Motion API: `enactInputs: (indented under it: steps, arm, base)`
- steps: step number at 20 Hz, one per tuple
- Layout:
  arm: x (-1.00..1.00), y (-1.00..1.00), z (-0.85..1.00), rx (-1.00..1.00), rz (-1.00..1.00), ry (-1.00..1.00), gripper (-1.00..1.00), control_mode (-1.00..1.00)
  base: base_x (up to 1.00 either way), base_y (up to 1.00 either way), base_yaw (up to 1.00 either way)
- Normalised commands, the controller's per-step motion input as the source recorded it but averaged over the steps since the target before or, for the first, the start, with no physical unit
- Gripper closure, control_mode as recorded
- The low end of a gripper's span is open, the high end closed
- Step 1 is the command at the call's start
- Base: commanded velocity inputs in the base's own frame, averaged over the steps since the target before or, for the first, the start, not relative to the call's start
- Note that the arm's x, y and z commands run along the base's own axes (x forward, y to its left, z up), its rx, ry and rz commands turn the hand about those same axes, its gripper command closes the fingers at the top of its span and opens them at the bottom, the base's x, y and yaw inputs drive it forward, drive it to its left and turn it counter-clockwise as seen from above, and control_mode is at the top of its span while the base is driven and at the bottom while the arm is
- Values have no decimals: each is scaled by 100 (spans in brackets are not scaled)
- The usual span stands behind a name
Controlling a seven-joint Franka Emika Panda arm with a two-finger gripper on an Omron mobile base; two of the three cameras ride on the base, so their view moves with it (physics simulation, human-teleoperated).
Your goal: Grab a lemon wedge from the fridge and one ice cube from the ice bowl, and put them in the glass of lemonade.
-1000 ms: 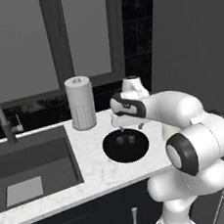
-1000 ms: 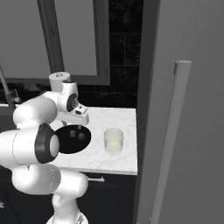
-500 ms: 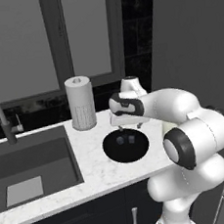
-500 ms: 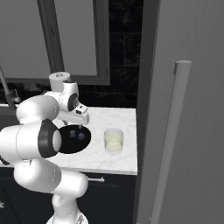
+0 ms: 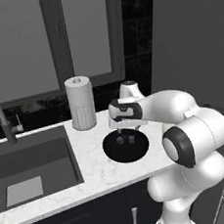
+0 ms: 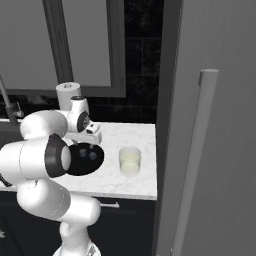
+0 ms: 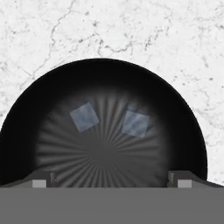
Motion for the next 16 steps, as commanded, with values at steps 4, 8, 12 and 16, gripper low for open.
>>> enactInputs:
  steps: [4,8,12,16]
  arm:
    - [5,-19,-1,-1,12,0,-100,-100]
    - [3,32,0,-9,0,14,-100,-100]
    - [11,-2,-17,-4,8,21,-100,-100]
    - [6,-3,-27,0,5,1,-100,-100]
  base:
    - [0,0,0]
    - [0,0,0]
    - [0,0,0]
    - [0,0,0]
